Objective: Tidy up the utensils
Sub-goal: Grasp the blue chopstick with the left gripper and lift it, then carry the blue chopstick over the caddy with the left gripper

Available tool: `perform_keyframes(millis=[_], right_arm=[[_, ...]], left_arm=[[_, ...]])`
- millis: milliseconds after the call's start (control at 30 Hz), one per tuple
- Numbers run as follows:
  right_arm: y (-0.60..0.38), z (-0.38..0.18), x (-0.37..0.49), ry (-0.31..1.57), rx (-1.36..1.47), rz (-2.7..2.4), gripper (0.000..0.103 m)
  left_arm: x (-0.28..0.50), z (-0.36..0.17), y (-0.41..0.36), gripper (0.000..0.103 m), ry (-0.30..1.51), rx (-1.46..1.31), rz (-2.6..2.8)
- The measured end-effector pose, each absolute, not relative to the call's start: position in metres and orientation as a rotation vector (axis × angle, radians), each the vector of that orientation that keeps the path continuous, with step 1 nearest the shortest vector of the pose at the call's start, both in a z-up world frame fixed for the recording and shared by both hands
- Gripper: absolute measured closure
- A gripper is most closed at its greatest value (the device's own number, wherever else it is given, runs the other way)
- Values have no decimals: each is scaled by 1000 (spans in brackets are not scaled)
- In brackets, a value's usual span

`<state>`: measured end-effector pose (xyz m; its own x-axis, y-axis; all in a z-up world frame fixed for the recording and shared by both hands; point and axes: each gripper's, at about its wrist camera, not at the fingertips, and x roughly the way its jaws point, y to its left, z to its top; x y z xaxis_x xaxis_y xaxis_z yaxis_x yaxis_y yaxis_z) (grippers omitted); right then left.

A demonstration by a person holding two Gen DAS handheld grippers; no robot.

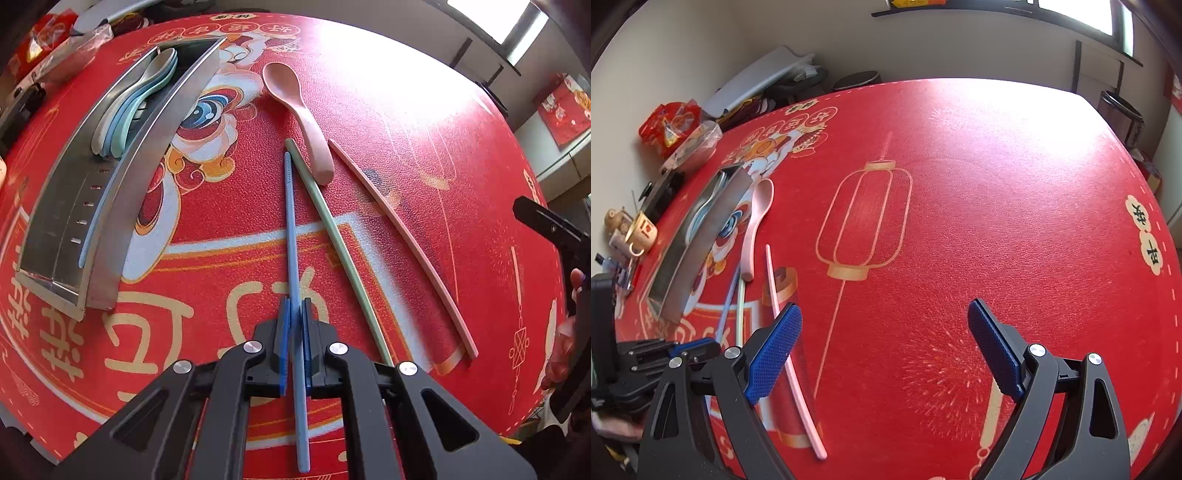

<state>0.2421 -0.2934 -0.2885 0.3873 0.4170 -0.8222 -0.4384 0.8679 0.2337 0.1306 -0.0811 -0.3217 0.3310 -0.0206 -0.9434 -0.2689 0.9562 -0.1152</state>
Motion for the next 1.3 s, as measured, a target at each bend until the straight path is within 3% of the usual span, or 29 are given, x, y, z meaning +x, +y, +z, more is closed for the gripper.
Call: perform_keyframes(millis=[1000,1300], right_arm=[[-275,-289,232,1069,54,540,15],[-269,-283,232,1056,86,515,15]], left_arm=[[114,-317,-83,98,1166,-211,107],[111,-285,-65,98,1104,-177,111]])
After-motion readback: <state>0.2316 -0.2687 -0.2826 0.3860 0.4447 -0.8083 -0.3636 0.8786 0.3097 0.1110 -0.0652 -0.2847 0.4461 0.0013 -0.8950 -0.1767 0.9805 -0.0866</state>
